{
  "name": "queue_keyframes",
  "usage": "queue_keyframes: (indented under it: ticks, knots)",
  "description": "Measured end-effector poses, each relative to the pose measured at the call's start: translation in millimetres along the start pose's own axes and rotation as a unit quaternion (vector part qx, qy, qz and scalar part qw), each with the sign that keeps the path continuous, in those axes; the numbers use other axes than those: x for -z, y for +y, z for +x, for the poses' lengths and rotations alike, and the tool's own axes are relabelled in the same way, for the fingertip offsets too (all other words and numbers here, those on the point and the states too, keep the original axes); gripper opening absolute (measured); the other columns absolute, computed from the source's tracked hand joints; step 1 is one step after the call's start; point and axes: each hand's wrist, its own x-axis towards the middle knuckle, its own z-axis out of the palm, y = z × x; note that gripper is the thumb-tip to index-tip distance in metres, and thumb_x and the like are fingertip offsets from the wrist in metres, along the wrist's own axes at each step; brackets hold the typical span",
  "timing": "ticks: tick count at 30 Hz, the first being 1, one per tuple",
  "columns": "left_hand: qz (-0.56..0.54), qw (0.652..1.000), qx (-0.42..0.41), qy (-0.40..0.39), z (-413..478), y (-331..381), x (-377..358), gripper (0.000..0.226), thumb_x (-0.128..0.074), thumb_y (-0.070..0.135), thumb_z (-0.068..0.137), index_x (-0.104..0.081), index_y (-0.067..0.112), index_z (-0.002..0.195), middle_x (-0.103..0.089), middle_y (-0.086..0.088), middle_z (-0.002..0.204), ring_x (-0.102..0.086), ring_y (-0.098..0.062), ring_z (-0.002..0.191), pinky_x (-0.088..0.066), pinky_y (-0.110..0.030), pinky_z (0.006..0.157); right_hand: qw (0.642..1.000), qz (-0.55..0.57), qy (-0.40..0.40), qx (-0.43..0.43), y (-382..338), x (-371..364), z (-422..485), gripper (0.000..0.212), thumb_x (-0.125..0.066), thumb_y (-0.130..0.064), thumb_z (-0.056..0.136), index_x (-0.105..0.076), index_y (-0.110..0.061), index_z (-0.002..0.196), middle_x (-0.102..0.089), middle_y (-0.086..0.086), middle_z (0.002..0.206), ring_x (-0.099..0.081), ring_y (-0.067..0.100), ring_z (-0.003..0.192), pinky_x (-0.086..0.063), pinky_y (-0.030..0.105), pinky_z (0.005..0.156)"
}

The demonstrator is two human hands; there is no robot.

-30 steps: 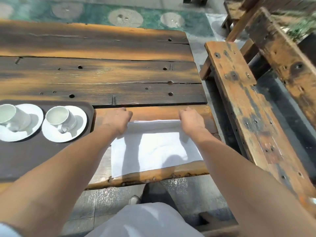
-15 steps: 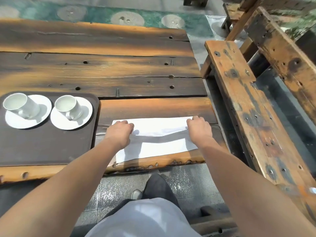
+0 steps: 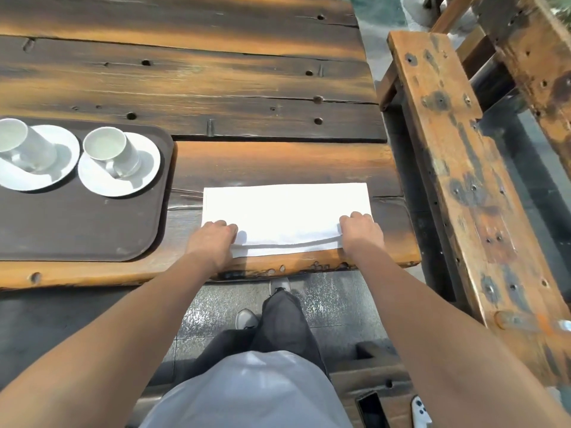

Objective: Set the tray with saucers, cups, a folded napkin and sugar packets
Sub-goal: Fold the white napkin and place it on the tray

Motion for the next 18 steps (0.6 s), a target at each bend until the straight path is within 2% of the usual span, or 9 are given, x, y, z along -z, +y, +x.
queue_keyframes:
  ticks: [5,9,11,14,18]
  knots:
    - [-0.012,1.000,0.011,-0.020,1,-1,-12,0.019,-0.050,0.004,0.079,-0.050,0.021,0.089,-0.056,-0.002,0.095,-0.049,-0.022,0.088,-0.047,-0.036,0.070,1.000,-0.002,-0.019,-0.002,1,-14,4,0.040,-0.054,0.000,0.083,-0.057,-0.019,0.118,-0.055,0.005,0.115,-0.046,0.026,0.114,-0.042,0.036,0.091]
    - [-0.018,0.999,0.018,-0.046,2,0,-18,0.018,-0.050,0.007,0.079,-0.046,0.022,0.088,-0.055,-0.002,0.096,-0.052,-0.025,0.095,-0.052,-0.040,0.079,1.000,0.010,-0.005,0.007,4,-23,5,0.035,-0.051,0.001,0.085,-0.057,-0.018,0.114,-0.055,0.006,0.115,-0.047,0.026,0.113,-0.043,0.036,0.092]
    - [-0.014,0.997,0.025,-0.069,3,0,-21,0.018,-0.053,0.010,0.079,-0.051,0.020,0.094,-0.055,-0.004,0.102,-0.051,-0.026,0.099,-0.052,-0.041,0.084,1.000,0.019,0.008,0.014,5,-27,4,0.032,-0.049,0.002,0.086,-0.058,-0.016,0.112,-0.055,0.007,0.114,-0.048,0.027,0.112,-0.044,0.036,0.091]
    - [-0.005,0.994,0.037,-0.099,6,0,-25,0.030,-0.056,0.013,0.079,-0.055,0.016,0.109,-0.050,-0.006,0.112,-0.045,-0.025,0.108,-0.048,-0.038,0.092,0.999,0.034,0.012,0.022,7,-31,2,0.030,-0.044,0.003,0.089,-0.058,-0.013,0.111,-0.055,0.009,0.112,-0.049,0.027,0.109,-0.047,0.036,0.088]
    - [-0.007,0.991,0.051,-0.120,9,3,-23,0.033,-0.057,0.017,0.079,-0.052,0.017,0.112,-0.044,-0.003,0.109,-0.041,-0.024,0.108,-0.046,-0.037,0.094,0.999,0.039,-0.009,0.027,6,-30,4,0.030,-0.045,0.002,0.090,-0.057,-0.011,0.114,-0.053,0.010,0.112,-0.049,0.028,0.110,-0.052,0.038,0.086]
